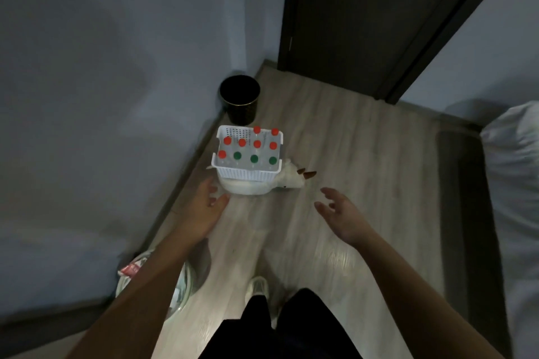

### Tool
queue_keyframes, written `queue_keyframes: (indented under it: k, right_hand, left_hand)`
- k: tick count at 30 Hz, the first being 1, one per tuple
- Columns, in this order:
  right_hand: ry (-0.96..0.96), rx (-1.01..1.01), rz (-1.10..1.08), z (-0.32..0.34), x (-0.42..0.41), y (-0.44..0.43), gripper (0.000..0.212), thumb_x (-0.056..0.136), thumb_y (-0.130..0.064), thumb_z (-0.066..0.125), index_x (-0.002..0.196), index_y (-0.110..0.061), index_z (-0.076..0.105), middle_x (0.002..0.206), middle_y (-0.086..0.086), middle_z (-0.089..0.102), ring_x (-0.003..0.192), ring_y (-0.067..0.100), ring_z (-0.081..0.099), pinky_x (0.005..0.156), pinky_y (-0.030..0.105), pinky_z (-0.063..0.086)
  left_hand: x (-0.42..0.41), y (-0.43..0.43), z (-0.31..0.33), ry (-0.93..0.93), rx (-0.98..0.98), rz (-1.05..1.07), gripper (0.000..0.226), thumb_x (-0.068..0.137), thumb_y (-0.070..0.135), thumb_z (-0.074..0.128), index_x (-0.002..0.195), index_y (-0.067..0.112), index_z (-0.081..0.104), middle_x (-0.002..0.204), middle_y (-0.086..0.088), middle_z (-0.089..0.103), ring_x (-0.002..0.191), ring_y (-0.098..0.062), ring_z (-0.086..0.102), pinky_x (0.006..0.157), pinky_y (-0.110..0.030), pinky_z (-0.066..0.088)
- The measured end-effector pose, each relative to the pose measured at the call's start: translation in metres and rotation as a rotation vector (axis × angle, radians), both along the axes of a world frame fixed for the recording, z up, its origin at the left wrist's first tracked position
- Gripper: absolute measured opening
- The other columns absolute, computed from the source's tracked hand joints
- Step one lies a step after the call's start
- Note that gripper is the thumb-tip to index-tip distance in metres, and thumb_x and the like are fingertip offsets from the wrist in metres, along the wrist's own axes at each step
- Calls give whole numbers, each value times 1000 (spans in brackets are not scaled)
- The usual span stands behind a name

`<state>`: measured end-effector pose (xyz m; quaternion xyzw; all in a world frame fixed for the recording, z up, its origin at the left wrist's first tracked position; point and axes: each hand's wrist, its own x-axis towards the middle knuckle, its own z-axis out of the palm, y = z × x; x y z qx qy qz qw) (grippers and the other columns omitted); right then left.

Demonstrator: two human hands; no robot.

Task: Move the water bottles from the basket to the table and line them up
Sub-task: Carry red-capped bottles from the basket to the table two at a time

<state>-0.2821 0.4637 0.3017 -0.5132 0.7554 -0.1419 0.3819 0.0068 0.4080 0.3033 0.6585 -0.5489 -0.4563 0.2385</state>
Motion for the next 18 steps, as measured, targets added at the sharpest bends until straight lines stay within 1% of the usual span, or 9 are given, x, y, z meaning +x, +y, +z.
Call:
queue_keyframes:
  k: [3,5,6,8,9,12,14,16,18]
  right_hand:
    - [-5,38,20,-16,-14,-41,54,96,-44,50,144,-23,37,146,7,44,125,24,51,102,39,44]
    - [-7,46,33,-29,-24,-72,54,96,-42,51,144,-21,37,145,9,44,126,25,50,103,37,43]
    - [1,48,48,-36,-29,-90,54,96,-40,52,144,-20,38,145,9,45,126,25,50,102,36,43]
    - [9,49,84,-49,-38,-127,52,95,-37,54,142,-19,41,143,10,46,124,25,51,102,35,43]
    - [10,48,103,-56,-41,-147,50,95,-35,55,141,-19,43,142,9,47,123,24,51,101,33,43]
    - [30,53,128,-78,-49,-211,48,95,-30,57,139,-16,44,140,9,46,116,21,55,95,26,42]
    - [18,51,154,-100,-51,-252,50,94,-27,57,141,-15,43,140,11,45,113,22,57,95,30,46]
    - [16,55,181,-127,-52,-288,50,94,-25,57,142,-17,42,141,10,43,116,23,56,96,29,44]
    - [37,68,210,-158,-51,-320,50,94,-24,57,141,-17,41,143,7,42,123,22,51,98,27,39]
  left_hand:
    - [-21,-34,-7,-55,-29,-6,50,96,13,53,143,10,37,128,3,46,110,-13,48,83,-18,37]
    - [-32,-61,-21,-78,-37,-5,48,96,11,52,142,8,40,136,-2,49,115,-14,49,80,-5,36]
    - [-37,-76,-29,-82,-23,0,47,96,13,51,141,8,41,139,-5,50,120,-17,51,84,-4,35]
    - [-49,-105,-43,-97,-18,-7,46,97,31,50,139,13,45,137,-5,53,122,-20,52,93,-18,39]
    - [-54,-120,-51,-117,-35,-17,47,96,37,49,137,15,46,136,-2,54,121,-18,53,94,-23,40]
    - [-71,-167,-75,-169,-34,31,43,95,27,56,134,10,49,131,-4,56,114,-18,55,91,-25,39]
    - [-82,-195,-96,-178,-25,34,45,94,31,56,132,9,49,129,-9,58,111,-21,58,87,-23,42]
    - [-90,-220,-126,-223,-19,7,42,93,26,59,131,8,49,128,-11,57,112,-22,57,85,-21,41]
    - [-99,-244,-157,-291,-32,-31,42,91,19,62,130,6,51,127,-12,56,113,-25,57,87,-24,43]
